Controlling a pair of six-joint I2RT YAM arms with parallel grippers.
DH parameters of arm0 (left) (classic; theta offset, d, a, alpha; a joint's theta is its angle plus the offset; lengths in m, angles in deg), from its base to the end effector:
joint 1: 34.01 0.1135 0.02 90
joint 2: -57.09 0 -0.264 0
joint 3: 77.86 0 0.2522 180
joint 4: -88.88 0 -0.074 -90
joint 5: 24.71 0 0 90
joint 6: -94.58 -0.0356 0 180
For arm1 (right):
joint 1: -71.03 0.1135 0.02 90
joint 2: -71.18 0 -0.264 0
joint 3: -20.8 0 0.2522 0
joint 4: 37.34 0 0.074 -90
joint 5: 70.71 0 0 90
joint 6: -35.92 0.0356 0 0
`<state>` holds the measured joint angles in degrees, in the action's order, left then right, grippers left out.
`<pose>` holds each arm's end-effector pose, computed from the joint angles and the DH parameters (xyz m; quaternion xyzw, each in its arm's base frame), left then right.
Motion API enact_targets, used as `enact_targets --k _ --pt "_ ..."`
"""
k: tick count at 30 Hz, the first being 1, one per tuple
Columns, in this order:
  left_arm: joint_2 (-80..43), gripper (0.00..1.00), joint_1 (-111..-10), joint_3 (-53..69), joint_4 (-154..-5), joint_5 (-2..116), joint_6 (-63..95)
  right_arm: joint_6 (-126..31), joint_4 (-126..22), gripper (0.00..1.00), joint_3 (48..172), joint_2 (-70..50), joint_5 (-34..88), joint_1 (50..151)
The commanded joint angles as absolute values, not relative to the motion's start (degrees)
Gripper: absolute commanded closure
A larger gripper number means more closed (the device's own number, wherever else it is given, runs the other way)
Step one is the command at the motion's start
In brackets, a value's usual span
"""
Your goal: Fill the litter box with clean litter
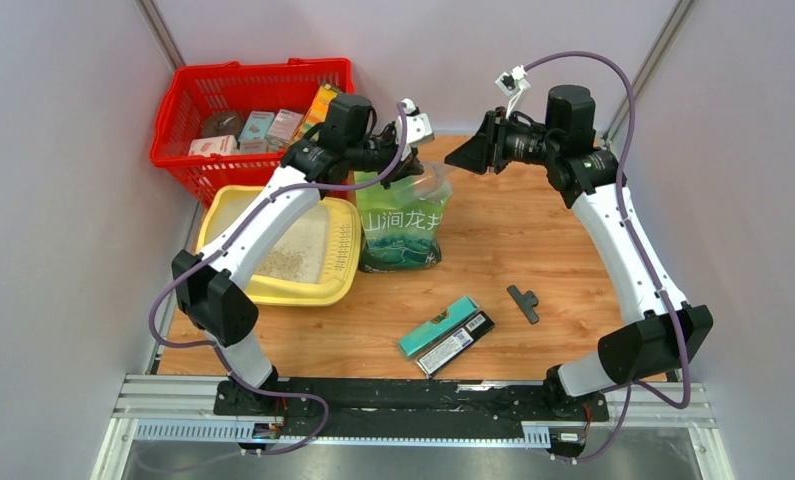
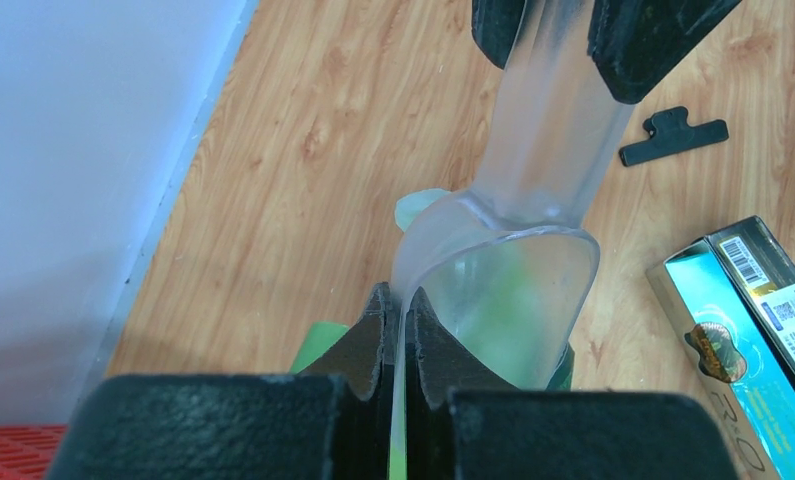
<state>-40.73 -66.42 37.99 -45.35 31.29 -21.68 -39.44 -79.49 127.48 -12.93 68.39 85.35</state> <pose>0.3163 -0.2244 0.4049 0.5328 0.6396 -0.2764 0.4803 0.3010 0.1046 0.4403 -0.2375 0.7438 0.4598 0.4229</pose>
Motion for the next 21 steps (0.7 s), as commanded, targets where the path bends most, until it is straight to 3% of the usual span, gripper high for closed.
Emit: enact_targets --k 1,2,9,11,13,14,15,17,21 --pt "-41.0 1.0 -66.62 40.76 -46.59 30.75 -22.23 -40.54 -80.28 0.61 128.6 -12.4 69.21 85.53" --pt "-41.08 1.0 -66.62 40.85 -46.86 30.93 -21.79 -40.45 -80.29 0.61 128.6 -12.49 69.21 85.53" --pt "-41.17 1.0 -66.62 41.02 -46.86 31.36 -21.87 -40.89 -80.55 1.0 129.21 -13.28 68.95 85.62" --pt "-41.35 1.0 -66.62 41.46 -46.69 32.15 -22.05 -42.64 -81.95 1.0 129.74 -13.19 68.69 85.53" --pt "-41.52 0.71 -66.45 42.95 -43.46 33.03 -23.71 -43.53 -82.66 1.0 131.06 -13.02 67.99 84.75" --pt "-41.52 0.45 -66.18 44.35 -42.21 33.21 -25.89 -44.4 -82.92 1.0 131.76 -13.02 66.77 84.39" --pt "-41.44 0.37 -65.14 44.97 -40.98 32.86 -26.96 -45.19 -83.88 1.0 132.72 -13.36 66.75 83.95" --pt "-42.48 0.27 -63.82 47.85 -35.72 32.68 -30.56 -47.47 -86.16 1.0 136.23 -14.59 65.36 82.98" --pt "-47.23 0.26 -59.95 55.6 -23.68 30.93 -35.23 -52.84 -89.86 1.0 137.65 -15.21 63.94 82.37"
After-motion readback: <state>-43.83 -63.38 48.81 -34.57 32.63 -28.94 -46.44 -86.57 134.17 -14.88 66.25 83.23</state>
